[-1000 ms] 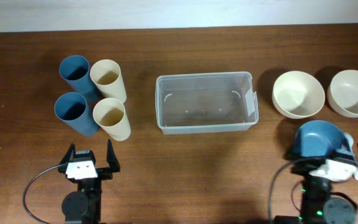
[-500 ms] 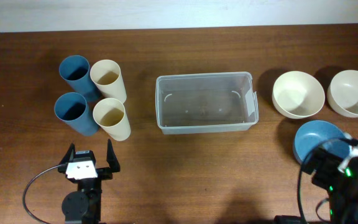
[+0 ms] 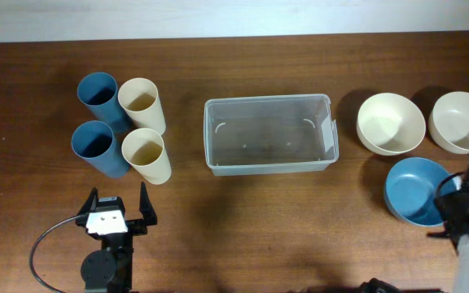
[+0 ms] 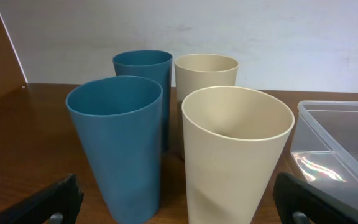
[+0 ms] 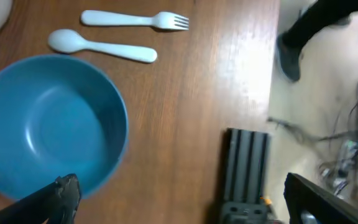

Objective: Pack container
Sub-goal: 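Grasp the blue bowl's rim with the right gripper, then lift the blue bowl and lower it into the clear container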

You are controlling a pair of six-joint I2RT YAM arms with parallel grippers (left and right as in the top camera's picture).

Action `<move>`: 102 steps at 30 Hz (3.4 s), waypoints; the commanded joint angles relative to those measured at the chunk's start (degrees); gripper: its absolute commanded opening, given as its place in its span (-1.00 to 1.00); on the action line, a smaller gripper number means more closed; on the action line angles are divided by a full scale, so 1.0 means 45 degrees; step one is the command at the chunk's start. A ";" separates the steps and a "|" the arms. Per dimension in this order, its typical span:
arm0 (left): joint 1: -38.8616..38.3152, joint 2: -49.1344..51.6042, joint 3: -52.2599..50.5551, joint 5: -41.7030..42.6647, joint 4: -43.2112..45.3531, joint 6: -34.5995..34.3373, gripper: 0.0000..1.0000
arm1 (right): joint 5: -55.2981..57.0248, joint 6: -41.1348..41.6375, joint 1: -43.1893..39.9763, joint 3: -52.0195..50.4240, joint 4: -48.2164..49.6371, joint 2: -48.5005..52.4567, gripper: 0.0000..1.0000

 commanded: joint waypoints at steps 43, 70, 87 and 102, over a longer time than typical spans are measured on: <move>0.0068 -0.0063 -0.0034 -0.0092 -0.0015 0.0238 0.99 | -0.8369 -0.6028 -0.4197 -0.5076 0.8636 0.5129 -0.92; 0.0068 -0.0063 -0.0034 -0.0087 -0.0015 0.0238 1.00 | -1.1302 -0.6071 -0.0034 0.6271 -0.0398 0.1865 -0.92; 0.0068 -0.0063 -0.0034 -0.0087 -0.0015 0.0238 1.00 | -1.0278 -0.5314 0.6839 0.6271 0.3303 0.8835 -0.92; 0.0068 -0.0063 -0.0034 -0.0087 -0.0015 0.0238 1.00 | -0.9248 -0.5527 0.7276 0.6271 0.3725 1.0972 -0.92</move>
